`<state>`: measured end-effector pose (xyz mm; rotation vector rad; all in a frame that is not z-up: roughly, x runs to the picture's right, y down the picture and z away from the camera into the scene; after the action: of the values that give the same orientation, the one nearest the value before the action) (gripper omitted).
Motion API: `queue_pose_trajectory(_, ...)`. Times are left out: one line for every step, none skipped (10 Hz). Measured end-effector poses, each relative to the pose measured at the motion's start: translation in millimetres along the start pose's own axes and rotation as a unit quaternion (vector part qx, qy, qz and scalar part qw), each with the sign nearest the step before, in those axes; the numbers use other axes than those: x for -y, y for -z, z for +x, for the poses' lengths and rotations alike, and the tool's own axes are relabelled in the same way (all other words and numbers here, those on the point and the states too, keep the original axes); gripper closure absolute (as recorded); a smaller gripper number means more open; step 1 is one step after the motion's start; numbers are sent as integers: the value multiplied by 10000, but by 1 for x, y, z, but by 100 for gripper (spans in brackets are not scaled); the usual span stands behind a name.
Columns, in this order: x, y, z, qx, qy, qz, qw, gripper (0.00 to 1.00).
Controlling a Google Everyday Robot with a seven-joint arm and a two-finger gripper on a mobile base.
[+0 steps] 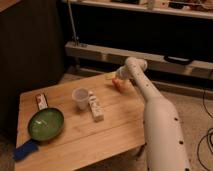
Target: Place the white sponge in the ceramic bowl
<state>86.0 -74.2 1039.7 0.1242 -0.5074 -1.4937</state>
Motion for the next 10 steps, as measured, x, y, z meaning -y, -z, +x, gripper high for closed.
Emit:
queue_pose_trajectory(0, 0, 0, 0, 0, 0, 10000, 20)
queue_pose_trajectory(0, 0, 0, 0, 0, 0, 10000, 20)
queue_pose_trajectory(0, 0, 0, 0, 0, 0, 10000, 20)
queue_pose_trajectory(0, 0, 0, 2, 0, 0, 10000, 20)
queue_pose_trajectory(0, 0, 0, 1, 0, 1, 10000, 20)
queue_pose_trajectory(0, 0, 0, 1, 0, 1, 10000, 20)
queue_pose_trajectory(0, 0, 0, -6, 12, -7, 10000, 20)
queue_pose_trajectory(1, 1, 1, -36, 50, -31, 10000, 20)
queue_pose_trajectory(6, 4, 2, -157, 210, -101, 9996, 20)
queue_pose_trajectory(21, 17, -1, -319, 621, -215, 9973, 20)
